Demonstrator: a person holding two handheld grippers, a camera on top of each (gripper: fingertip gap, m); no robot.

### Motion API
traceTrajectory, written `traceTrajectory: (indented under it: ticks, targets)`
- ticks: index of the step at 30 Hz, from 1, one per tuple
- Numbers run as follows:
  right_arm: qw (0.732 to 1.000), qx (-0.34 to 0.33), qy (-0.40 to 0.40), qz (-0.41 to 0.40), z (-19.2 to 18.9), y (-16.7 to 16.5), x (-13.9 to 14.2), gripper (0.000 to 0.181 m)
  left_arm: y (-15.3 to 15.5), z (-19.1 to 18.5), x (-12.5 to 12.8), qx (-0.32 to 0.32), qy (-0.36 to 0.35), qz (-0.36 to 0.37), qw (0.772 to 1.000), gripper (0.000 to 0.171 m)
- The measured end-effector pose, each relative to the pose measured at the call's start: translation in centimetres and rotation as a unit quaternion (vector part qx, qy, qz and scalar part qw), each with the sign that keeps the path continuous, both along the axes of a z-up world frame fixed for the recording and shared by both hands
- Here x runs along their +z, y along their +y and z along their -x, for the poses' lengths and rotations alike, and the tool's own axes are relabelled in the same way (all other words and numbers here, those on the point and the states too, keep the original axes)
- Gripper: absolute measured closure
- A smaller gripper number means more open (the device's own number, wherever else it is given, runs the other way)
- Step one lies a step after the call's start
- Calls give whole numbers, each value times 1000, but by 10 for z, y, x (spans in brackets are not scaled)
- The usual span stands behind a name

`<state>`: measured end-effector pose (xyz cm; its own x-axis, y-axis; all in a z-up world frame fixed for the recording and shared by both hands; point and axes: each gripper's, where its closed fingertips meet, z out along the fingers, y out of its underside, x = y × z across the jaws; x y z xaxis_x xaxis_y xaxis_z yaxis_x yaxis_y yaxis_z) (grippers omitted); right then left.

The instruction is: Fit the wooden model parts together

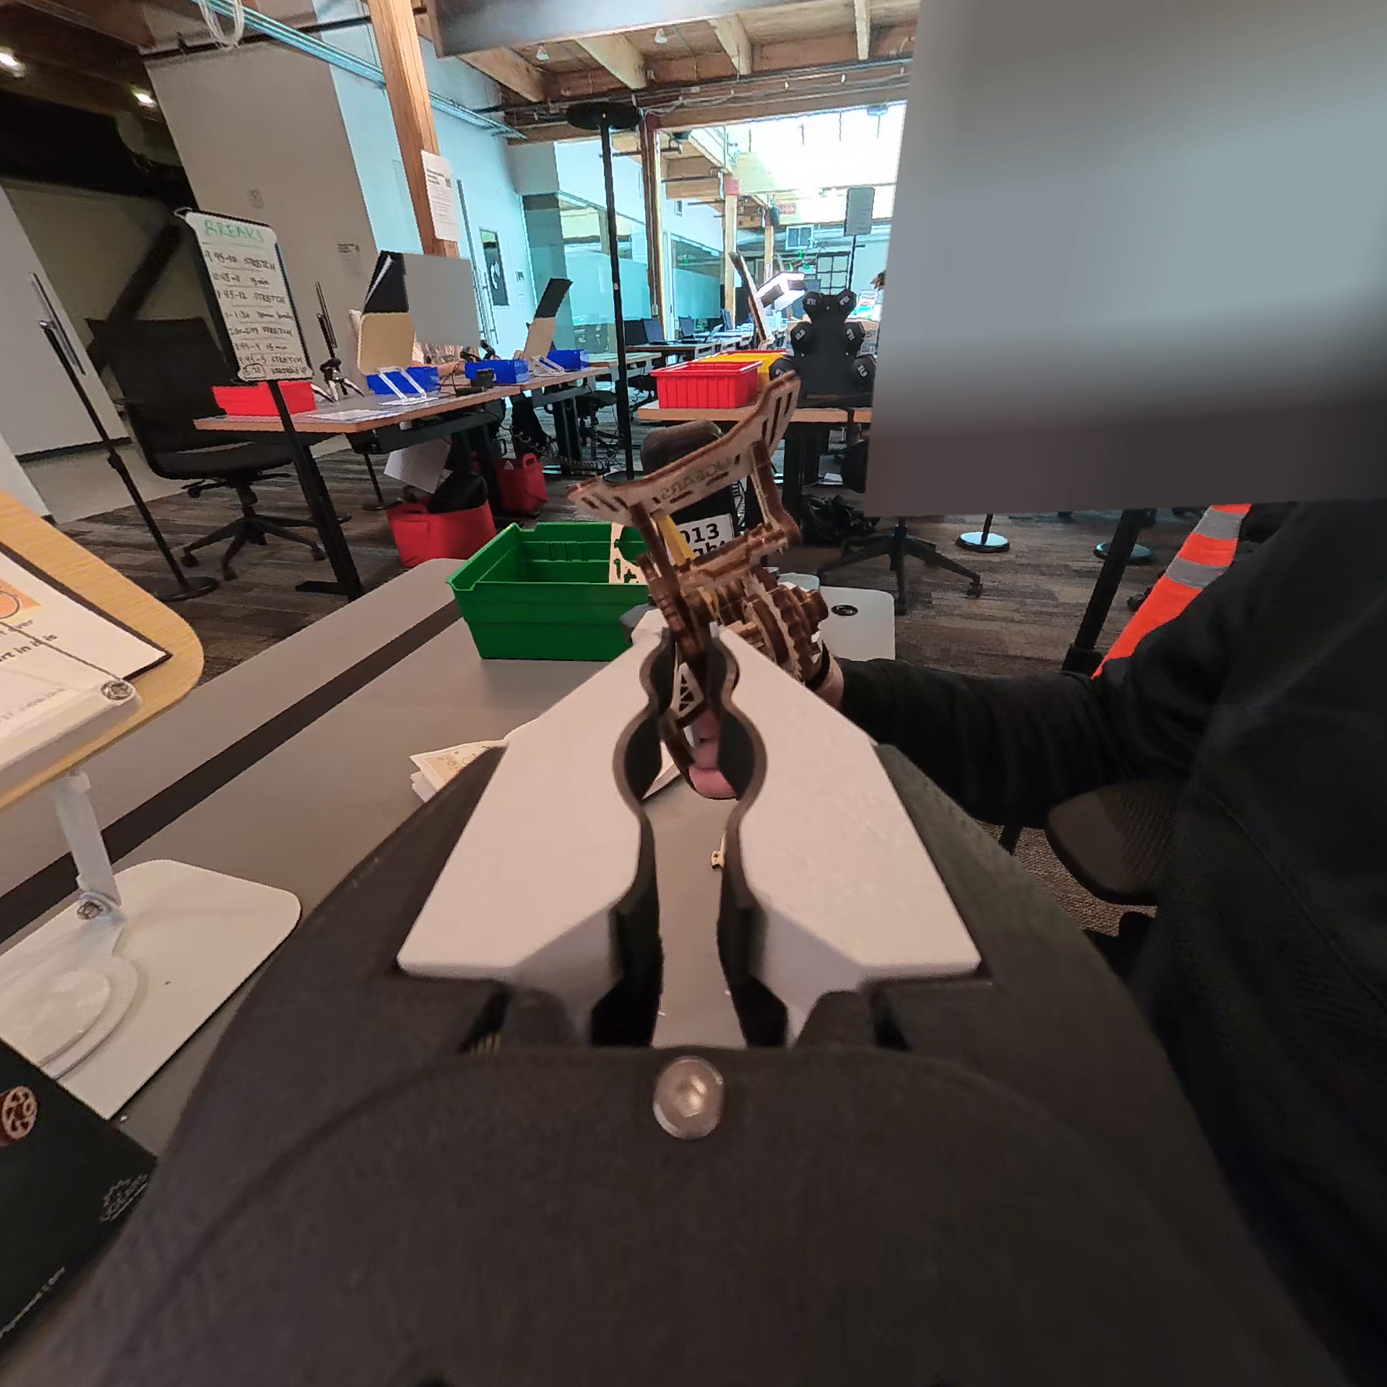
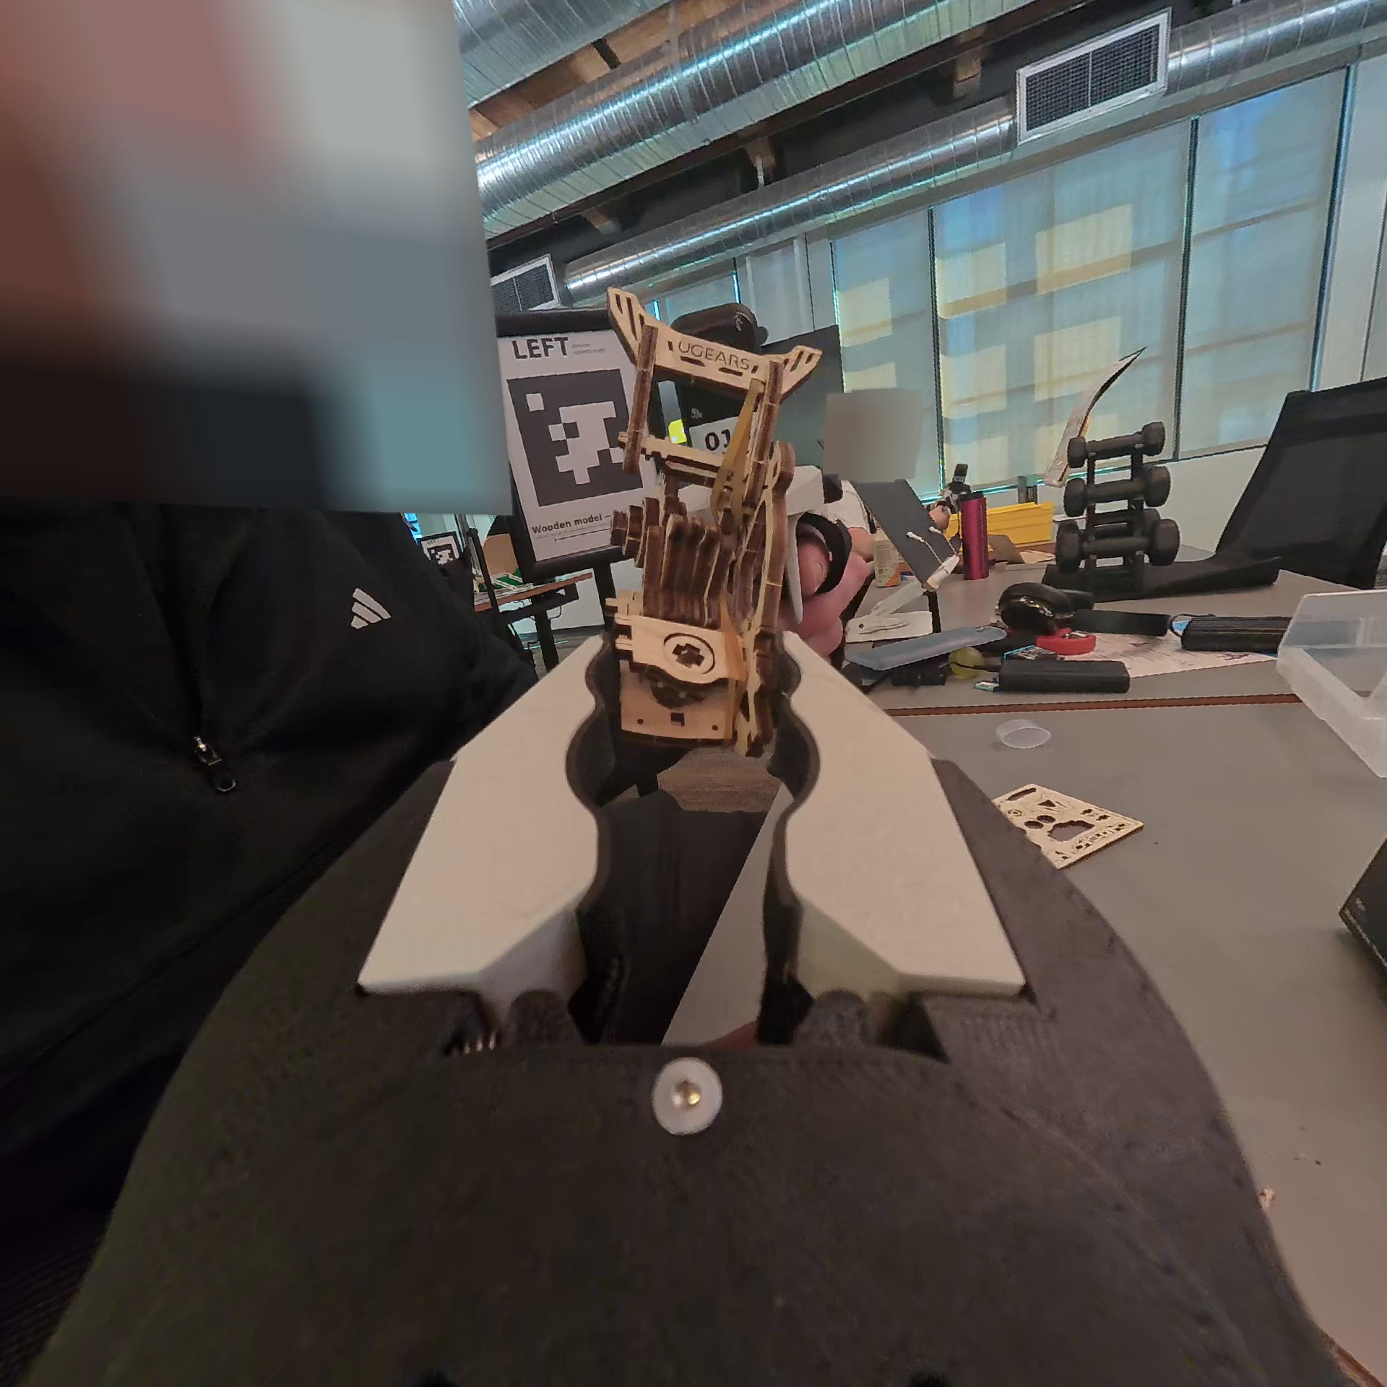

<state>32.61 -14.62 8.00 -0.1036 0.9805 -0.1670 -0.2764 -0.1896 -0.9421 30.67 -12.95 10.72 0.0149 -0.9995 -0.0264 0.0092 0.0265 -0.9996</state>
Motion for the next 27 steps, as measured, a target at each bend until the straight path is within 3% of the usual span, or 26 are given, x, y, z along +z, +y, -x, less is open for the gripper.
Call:
traceTrajectory:
  ticks: [10, 18, 27]
  targets:
    - [1000, 1, 11, 10, -2, 1, 0, 144, 1, -1, -1, 5, -3, 10, 1000, 166]
    - [999, 17, 38, 25, -4, 0, 3, 144, -8, 9, 5, -20, -20, 4, 1000, 155]
    - [997, 50, 46, 32, 1, -5, 2, 144, -5, 20, 14, 4, -27, -24, 999, 159]
